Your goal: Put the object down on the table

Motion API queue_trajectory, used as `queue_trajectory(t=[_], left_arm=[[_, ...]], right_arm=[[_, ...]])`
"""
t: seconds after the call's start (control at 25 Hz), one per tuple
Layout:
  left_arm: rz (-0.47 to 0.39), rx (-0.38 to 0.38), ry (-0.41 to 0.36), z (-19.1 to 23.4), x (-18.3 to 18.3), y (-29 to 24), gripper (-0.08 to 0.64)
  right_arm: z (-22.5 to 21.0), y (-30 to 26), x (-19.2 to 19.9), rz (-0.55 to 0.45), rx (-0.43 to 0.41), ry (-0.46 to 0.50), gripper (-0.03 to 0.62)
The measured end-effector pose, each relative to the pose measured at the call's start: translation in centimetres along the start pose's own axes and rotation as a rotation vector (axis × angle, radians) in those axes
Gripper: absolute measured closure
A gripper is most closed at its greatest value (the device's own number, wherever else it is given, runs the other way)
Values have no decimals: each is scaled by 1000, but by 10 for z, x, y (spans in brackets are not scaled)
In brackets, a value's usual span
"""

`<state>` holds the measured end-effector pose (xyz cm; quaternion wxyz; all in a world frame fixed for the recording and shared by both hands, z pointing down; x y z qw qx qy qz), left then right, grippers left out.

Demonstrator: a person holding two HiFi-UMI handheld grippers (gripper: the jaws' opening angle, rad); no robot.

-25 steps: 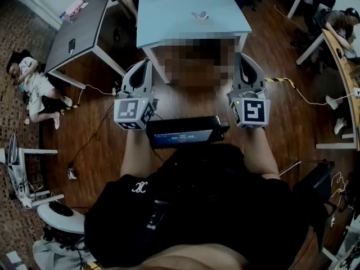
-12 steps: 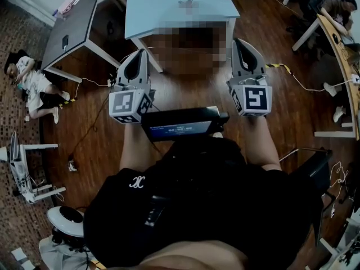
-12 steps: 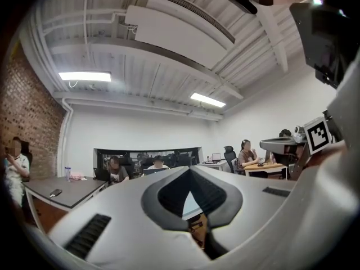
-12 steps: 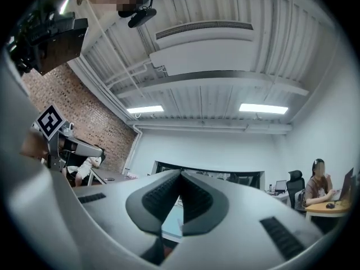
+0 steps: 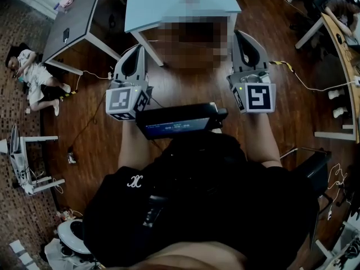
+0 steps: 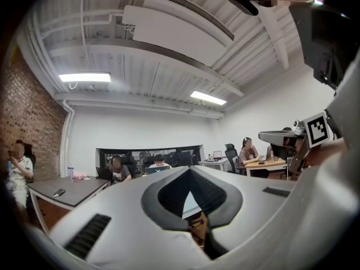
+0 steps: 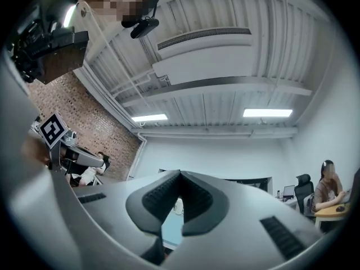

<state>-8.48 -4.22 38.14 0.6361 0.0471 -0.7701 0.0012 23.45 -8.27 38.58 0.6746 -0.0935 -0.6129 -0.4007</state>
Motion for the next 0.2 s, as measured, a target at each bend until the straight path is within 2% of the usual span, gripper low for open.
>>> queue_trajectory(t=[0.2], left_arm=[[-2,-21,4,16,-13,-10,565]], right_arm=[[0,-24,-11,-24,-11,17,617]])
Point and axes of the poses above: the fingertips, and each gripper's own axes: y backward along the fingers, z to its left, x out of its underside, the point moved 9 cm from there along y, backward along the fingers, and after that the axes turned 12 degrees about -x, right-handed, at the moved point
